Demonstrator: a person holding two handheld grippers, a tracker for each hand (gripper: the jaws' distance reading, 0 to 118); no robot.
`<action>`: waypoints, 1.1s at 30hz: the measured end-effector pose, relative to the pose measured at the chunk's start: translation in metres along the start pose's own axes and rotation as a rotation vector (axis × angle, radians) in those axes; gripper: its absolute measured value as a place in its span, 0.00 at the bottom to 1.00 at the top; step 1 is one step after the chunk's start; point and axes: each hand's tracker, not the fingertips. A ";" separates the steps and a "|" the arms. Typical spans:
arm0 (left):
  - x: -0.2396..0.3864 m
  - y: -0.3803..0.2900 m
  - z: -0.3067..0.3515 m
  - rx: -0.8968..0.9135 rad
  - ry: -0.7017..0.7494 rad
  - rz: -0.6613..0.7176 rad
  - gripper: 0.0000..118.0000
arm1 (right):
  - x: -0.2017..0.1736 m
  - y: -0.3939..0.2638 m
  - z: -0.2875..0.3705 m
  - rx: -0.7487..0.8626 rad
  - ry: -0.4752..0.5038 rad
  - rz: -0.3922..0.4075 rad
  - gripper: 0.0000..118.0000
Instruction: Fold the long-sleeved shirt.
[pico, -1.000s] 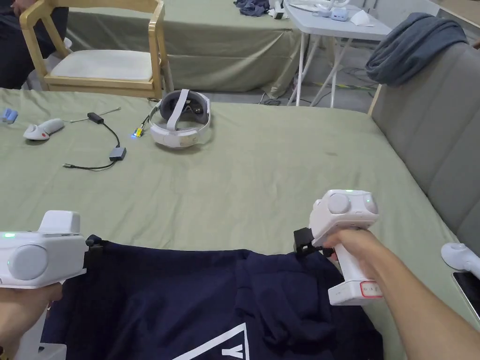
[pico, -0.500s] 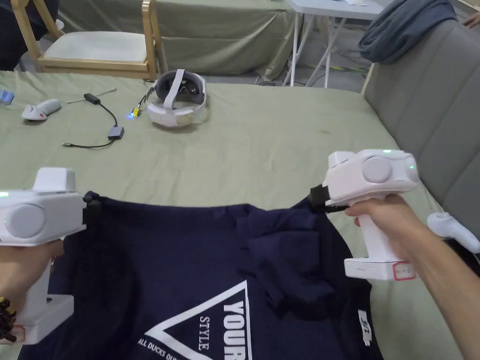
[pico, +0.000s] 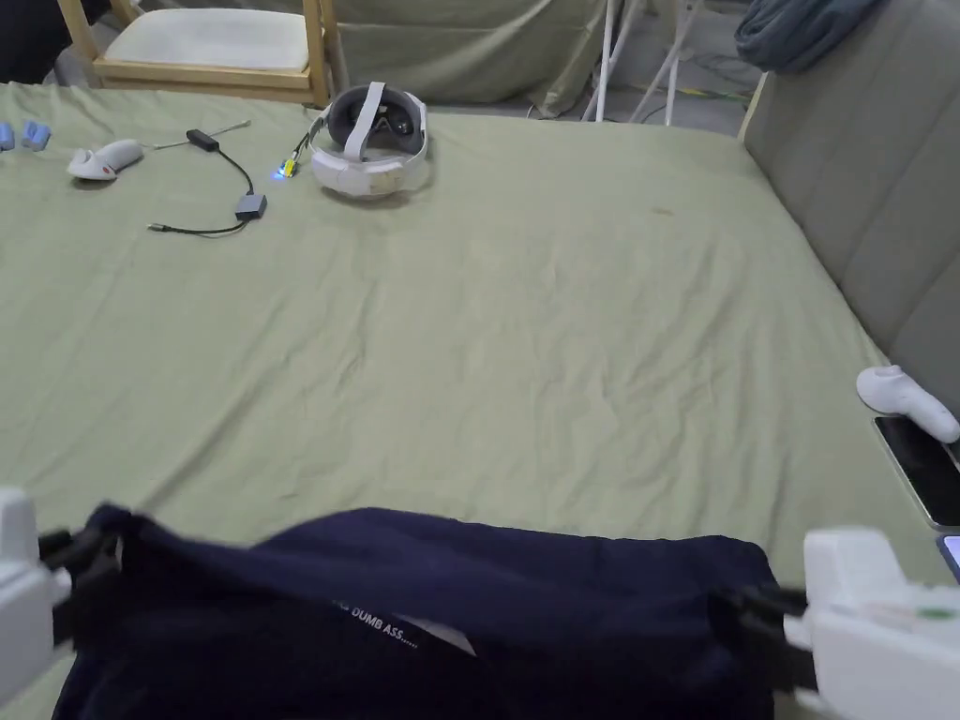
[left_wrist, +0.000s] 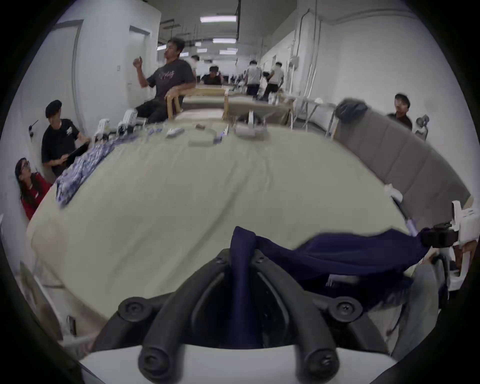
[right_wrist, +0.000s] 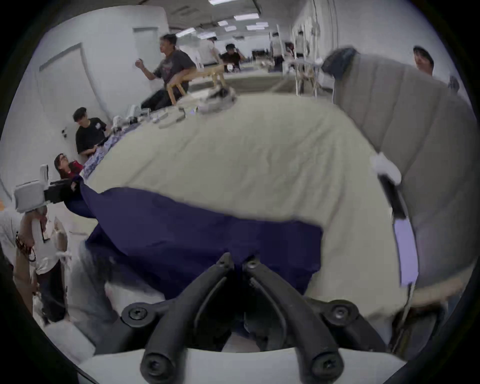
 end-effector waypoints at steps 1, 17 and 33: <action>0.002 -0.015 -0.005 -0.064 0.027 0.004 0.12 | -0.004 -0.011 -0.008 -0.032 -0.021 0.012 0.03; 0.007 -0.034 -0.014 -0.100 0.023 -0.085 0.94 | -0.035 -0.016 -0.024 -0.080 -0.167 0.126 0.95; -0.072 -0.011 -0.032 -0.080 -0.253 0.383 0.87 | -0.075 0.033 0.005 0.133 0.014 0.114 0.00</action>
